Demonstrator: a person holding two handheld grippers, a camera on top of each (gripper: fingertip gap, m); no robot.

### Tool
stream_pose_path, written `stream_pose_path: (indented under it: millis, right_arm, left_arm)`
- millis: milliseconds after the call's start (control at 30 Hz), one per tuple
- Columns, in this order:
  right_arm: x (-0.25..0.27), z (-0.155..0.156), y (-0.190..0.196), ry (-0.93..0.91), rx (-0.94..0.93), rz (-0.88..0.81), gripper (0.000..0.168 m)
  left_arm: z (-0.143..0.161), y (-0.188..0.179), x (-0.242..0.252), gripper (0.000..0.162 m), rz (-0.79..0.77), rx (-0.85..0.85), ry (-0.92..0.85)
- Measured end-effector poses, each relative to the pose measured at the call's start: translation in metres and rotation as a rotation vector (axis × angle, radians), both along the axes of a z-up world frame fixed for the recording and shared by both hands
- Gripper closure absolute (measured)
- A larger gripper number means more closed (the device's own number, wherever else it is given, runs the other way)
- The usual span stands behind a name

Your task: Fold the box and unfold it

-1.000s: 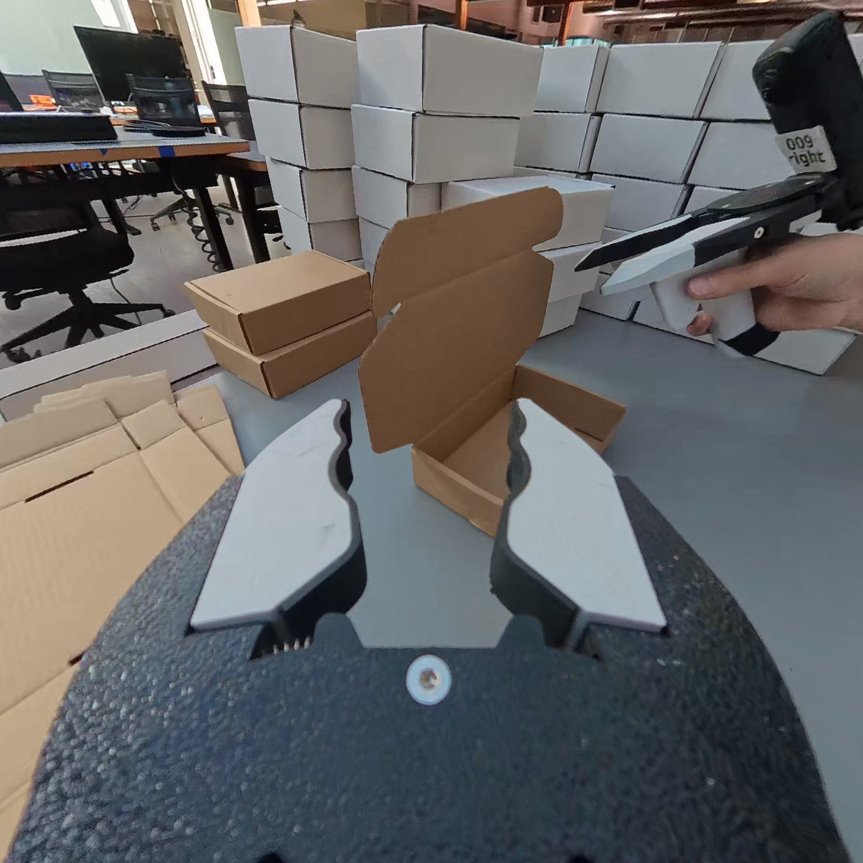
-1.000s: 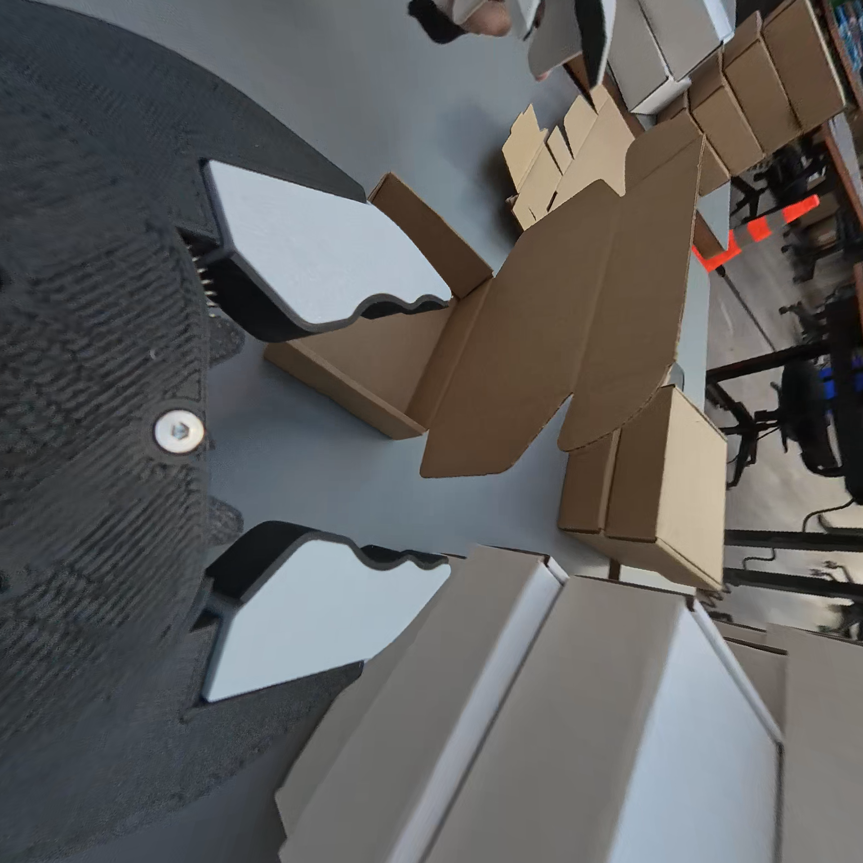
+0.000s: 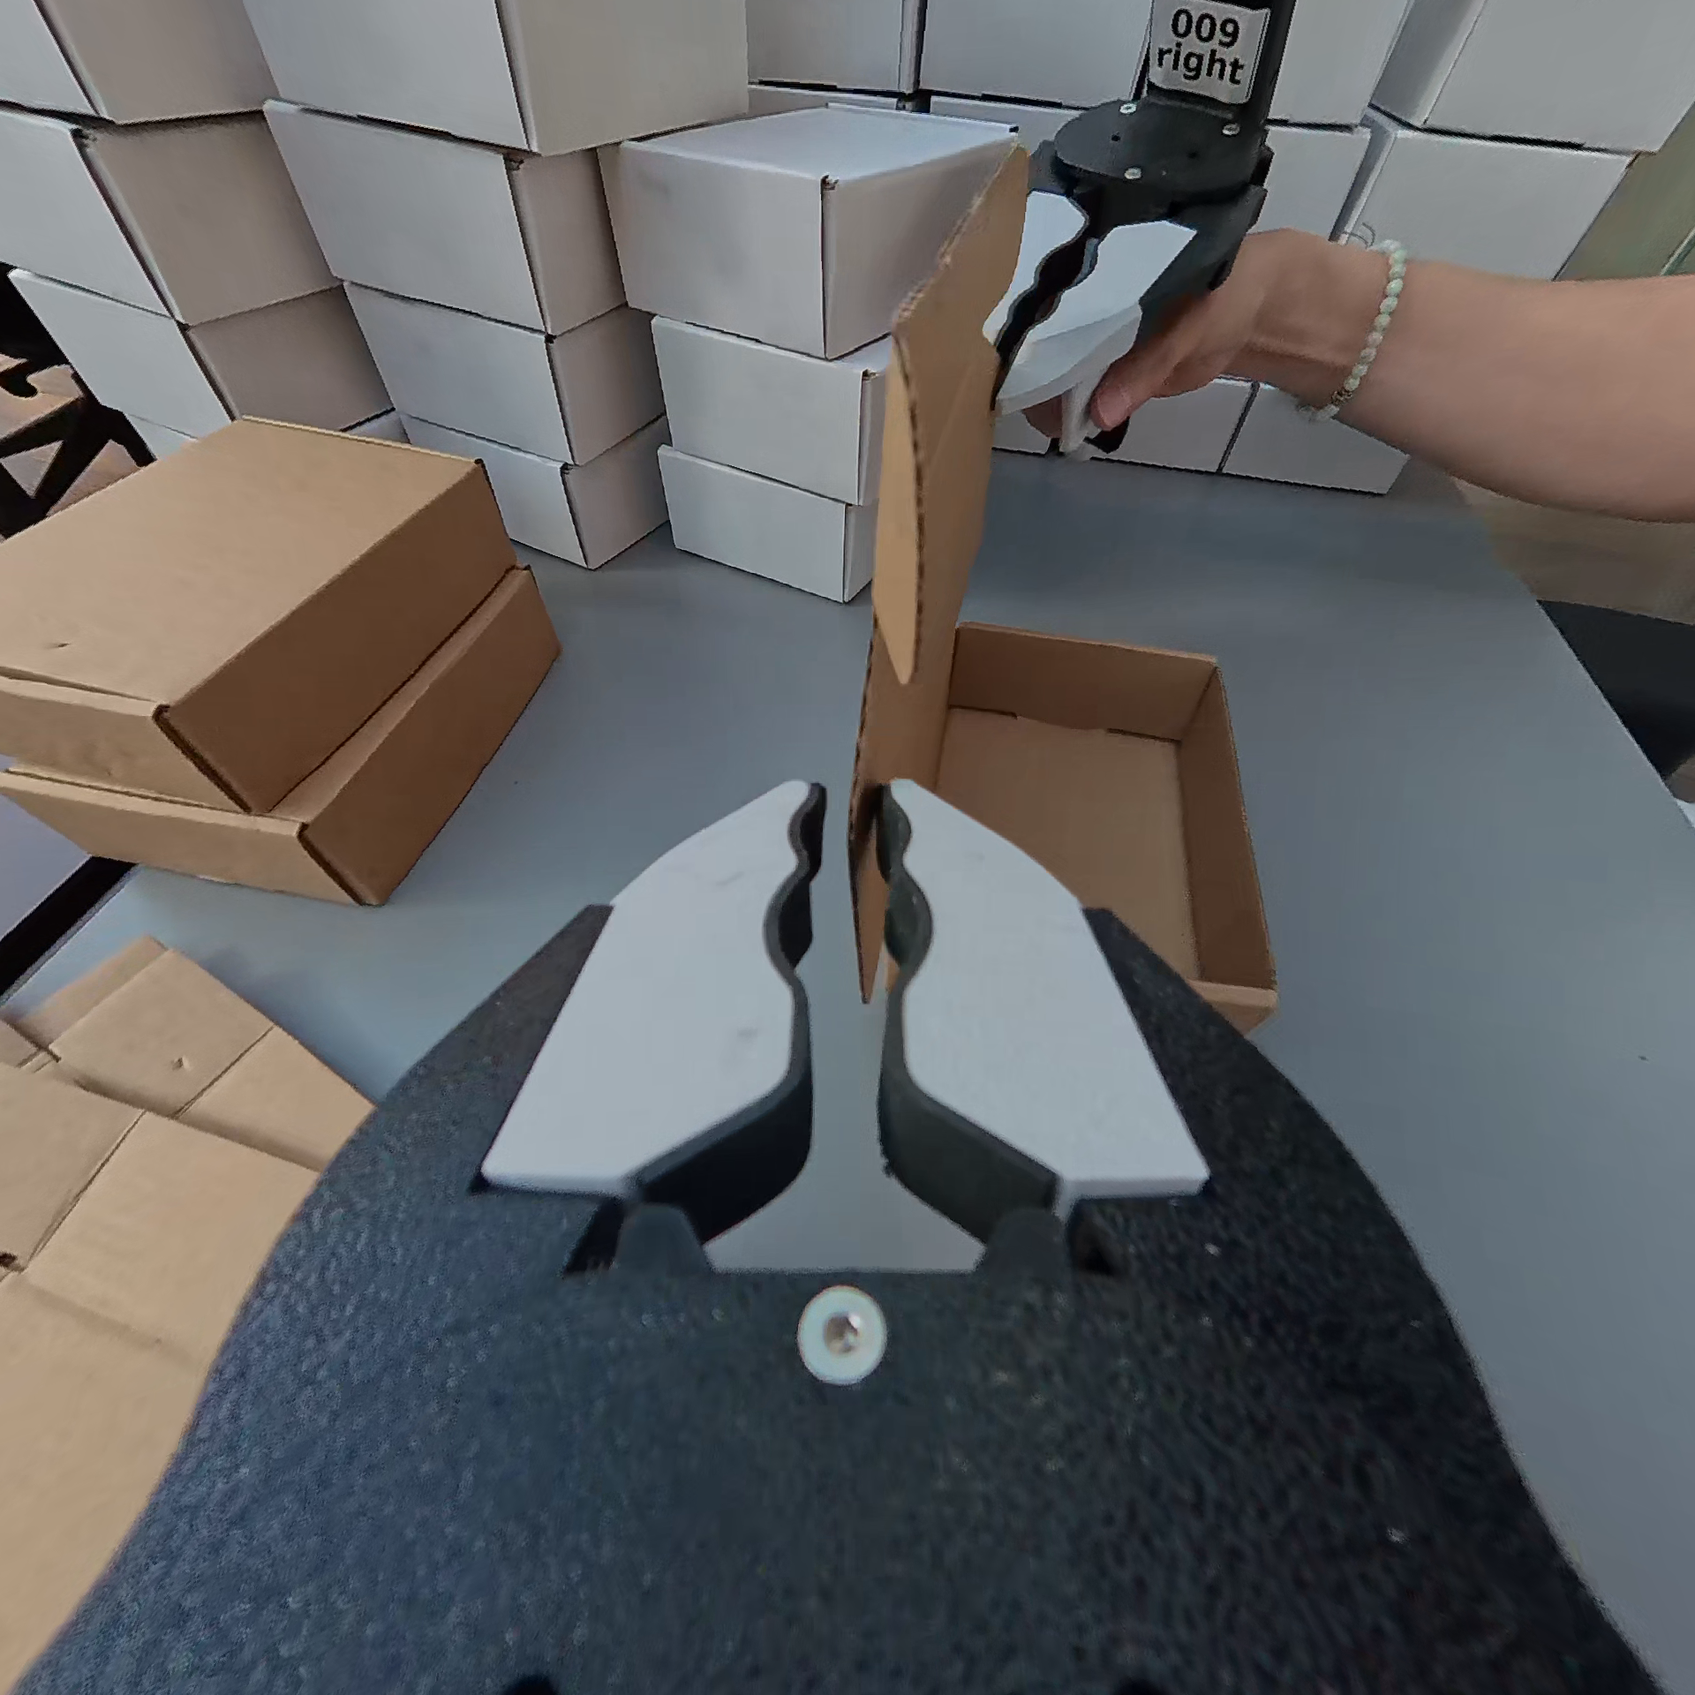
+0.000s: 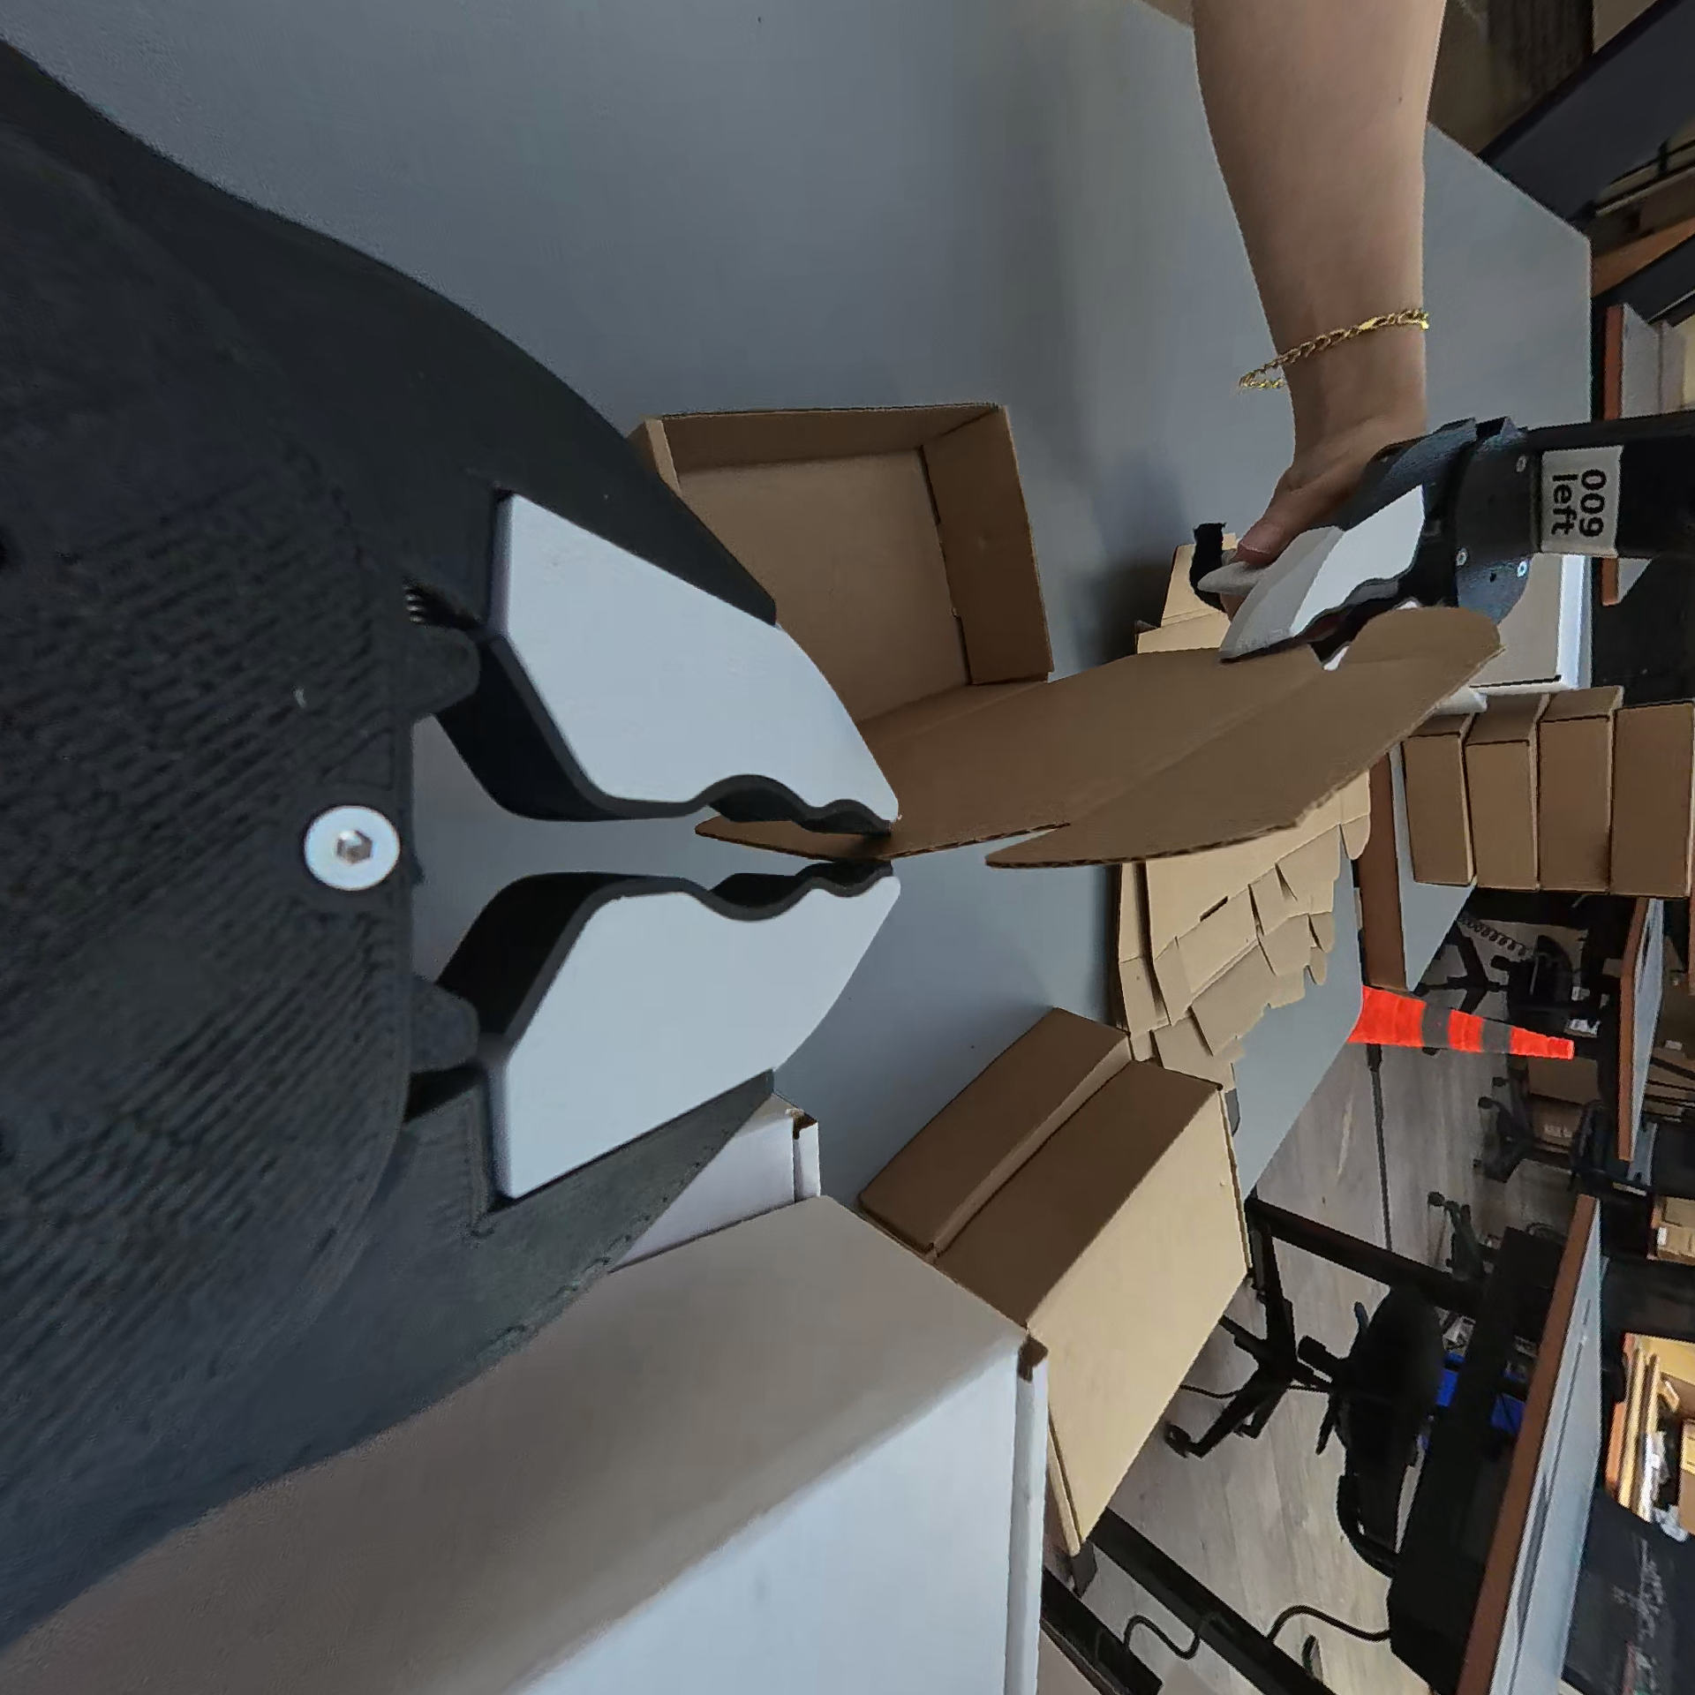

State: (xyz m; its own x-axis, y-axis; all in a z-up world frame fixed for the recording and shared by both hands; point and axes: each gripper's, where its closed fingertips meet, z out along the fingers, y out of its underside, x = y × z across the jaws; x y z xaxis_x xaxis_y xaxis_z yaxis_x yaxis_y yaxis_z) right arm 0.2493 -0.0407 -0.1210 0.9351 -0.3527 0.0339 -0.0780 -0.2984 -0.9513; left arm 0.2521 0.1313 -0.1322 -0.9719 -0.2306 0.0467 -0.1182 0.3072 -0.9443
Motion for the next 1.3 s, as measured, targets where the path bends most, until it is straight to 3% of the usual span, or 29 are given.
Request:
stream_pose_path:
  millis: [133,267,400,567,767,867,1300]
  right_arm:
    - [0.001,0.000,0.000,-0.011,0.000,-0.028,0.165]
    - [0.004,0.002,0.002,-0.035,-0.003,-0.126,0.166]
    - [0.009,0.002,0.007,-0.034,0.009,-0.296,0.166]
    - [0.015,0.003,0.018,-0.019,0.153,-0.569,0.165]
    - [0.013,0.003,0.035,-0.103,0.179,-0.761,0.163]
    - [0.010,0.002,0.039,-0.140,0.142,-0.811,0.164]
    - [-0.019,-0.020,0.040,-0.129,0.121,-0.903,0.163]
  left_arm:
    - [0.004,-0.001,-0.002,0.161,0.001,-0.021,-0.015]
    - [0.000,0.000,0.004,0.160,0.130,0.042,-0.046]
    - [-0.001,0.000,0.013,0.160,0.404,0.117,-0.060]
    - [0.000,-0.001,0.008,0.158,0.781,0.291,-0.116]
    - [0.001,0.003,0.007,0.160,1.142,0.192,0.002]
    - [-0.001,0.005,0.008,0.160,1.212,0.107,0.048]
    - [-0.020,0.000,-0.027,0.159,1.285,0.136,-0.061]
